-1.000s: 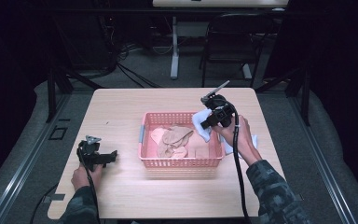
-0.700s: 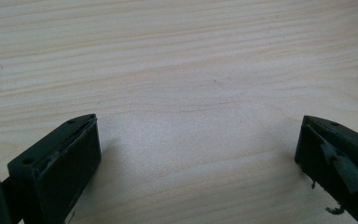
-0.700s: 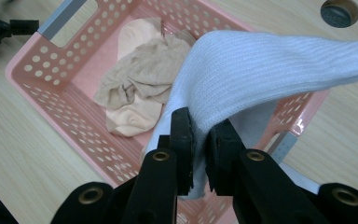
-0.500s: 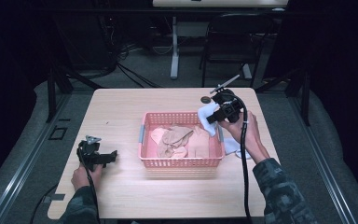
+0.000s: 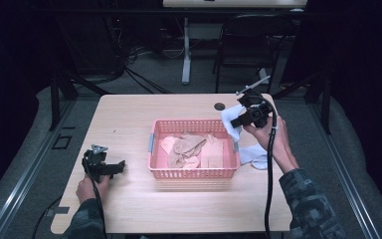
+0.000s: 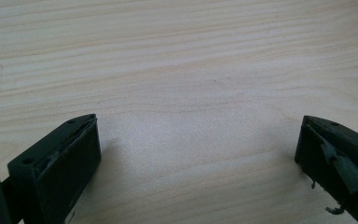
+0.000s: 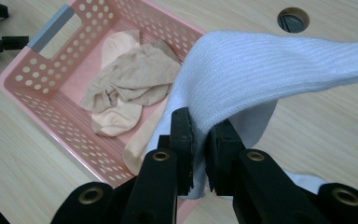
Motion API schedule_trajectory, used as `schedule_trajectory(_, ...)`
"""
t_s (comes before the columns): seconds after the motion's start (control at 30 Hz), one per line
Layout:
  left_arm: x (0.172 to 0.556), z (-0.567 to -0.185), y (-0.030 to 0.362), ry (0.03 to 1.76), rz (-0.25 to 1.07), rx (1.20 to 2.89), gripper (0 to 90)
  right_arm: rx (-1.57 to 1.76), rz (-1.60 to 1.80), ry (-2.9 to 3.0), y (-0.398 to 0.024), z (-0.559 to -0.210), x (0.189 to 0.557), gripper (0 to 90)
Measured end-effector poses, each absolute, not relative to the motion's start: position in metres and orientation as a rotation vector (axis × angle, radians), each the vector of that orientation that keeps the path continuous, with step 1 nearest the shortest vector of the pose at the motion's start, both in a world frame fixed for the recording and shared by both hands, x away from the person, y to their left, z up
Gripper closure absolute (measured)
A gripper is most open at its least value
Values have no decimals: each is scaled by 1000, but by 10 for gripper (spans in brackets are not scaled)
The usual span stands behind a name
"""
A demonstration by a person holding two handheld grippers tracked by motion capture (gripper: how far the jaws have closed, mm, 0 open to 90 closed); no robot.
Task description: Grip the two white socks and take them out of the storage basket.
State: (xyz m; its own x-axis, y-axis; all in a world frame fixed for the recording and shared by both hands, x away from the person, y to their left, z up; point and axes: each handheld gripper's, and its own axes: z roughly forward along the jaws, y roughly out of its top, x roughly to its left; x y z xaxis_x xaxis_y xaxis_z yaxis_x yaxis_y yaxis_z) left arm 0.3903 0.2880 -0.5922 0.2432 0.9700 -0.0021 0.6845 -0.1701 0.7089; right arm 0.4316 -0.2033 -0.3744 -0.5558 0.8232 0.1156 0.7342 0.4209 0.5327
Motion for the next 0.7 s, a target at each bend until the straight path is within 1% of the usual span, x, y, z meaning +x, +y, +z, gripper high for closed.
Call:
schedule_trajectory(0.33, 390, -592, 288, 1507, 625, 1927, 0, 1437, 796, 2460, -237, -377, 432, 818)
schedule_trajectory(0.7, 391, -592, 288, 1505, 626, 1928, 0, 1521, 748, 2441, -262, -401, 435, 818)
